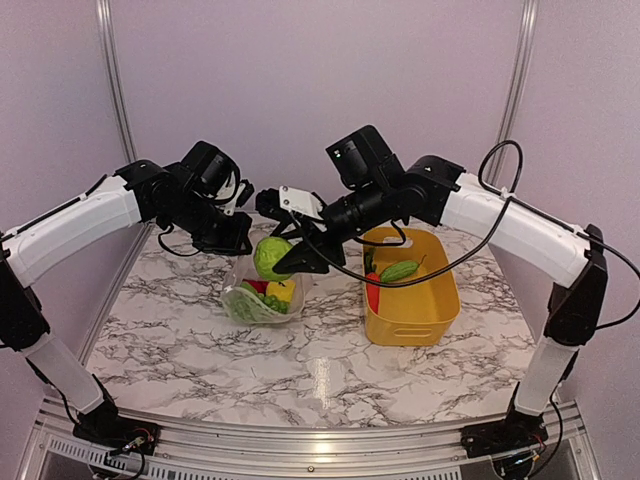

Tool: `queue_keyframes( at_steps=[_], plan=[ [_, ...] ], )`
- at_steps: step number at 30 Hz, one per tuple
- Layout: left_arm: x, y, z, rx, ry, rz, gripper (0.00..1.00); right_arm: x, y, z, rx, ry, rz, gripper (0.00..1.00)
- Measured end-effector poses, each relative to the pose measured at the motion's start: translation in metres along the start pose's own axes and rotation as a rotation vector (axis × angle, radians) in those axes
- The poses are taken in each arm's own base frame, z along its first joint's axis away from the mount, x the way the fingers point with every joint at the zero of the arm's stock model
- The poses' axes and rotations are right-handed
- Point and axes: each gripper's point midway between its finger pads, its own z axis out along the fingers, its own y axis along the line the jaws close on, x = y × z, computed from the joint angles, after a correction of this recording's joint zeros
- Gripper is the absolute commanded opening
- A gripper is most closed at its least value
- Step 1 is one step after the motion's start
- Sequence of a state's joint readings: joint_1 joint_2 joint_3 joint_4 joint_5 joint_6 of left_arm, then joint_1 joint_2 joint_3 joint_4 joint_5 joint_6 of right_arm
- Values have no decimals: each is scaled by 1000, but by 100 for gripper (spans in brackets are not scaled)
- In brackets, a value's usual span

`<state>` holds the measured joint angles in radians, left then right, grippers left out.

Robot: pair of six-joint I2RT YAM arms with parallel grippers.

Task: Place the food in the zip-top bag and seal the zipper
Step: Place the fake fruit in the zipper food storage bag.

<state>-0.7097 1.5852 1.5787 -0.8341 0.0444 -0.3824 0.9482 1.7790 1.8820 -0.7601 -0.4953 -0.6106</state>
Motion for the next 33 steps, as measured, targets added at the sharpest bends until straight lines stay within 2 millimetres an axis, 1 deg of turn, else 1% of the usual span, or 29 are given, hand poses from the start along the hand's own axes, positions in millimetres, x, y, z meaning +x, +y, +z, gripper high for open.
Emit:
queue_keyframes(
  at_steps=[2, 4, 5, 7, 10, 11, 13, 14, 18, 20, 23, 26, 29, 33],
  plan=[
    [0, 0, 0, 2, 0, -1, 0, 1, 7, 11, -12, 17, -19, 49],
    [0, -1, 0, 8, 1, -3, 0, 4, 7, 16, 5, 35, -39, 50],
    [0, -2, 0, 10, -1, -3, 0, 7, 5, 18, 23, 45, -48, 52],
    [0, -2, 0, 15, -2, -3, 0, 16, -5, 23, 81, 79, -63, 63],
    [0, -4, 0, 24, -4, -3, 0, 34, -18, 28, 158, 143, -73, 82],
    [1, -4, 0, 27, -3, -4, 0, 38, -22, 30, 180, 161, -76, 86],
    [0, -4, 0, 30, -4, -4, 0, 41, -29, 31, 215, 176, -80, 91],
    [0, -4, 0, 31, -4, -4, 0, 41, -31, 31, 224, 178, -83, 91],
    [2, -2, 1, 30, 1, -7, 0, 33, -27, 28, 200, 158, -89, 90],
    [3, -2, 1, 30, 4, -9, 0, 25, -23, 25, 175, 138, -101, 85],
    [2, -1, 0, 30, 2, -11, 0, 19, -9, 20, 104, 116, -134, 73],
    [2, 0, 0, 30, 0, -13, 0, 22, 7, 17, 34, 124, -162, 63],
    [2, -1, 0, 31, 1, -13, 0, 33, 22, 18, -17, 153, -180, 57],
    [2, 0, 0, 32, 1, -14, 0, 56, 51, 31, -88, 225, -213, 55]
  ],
)
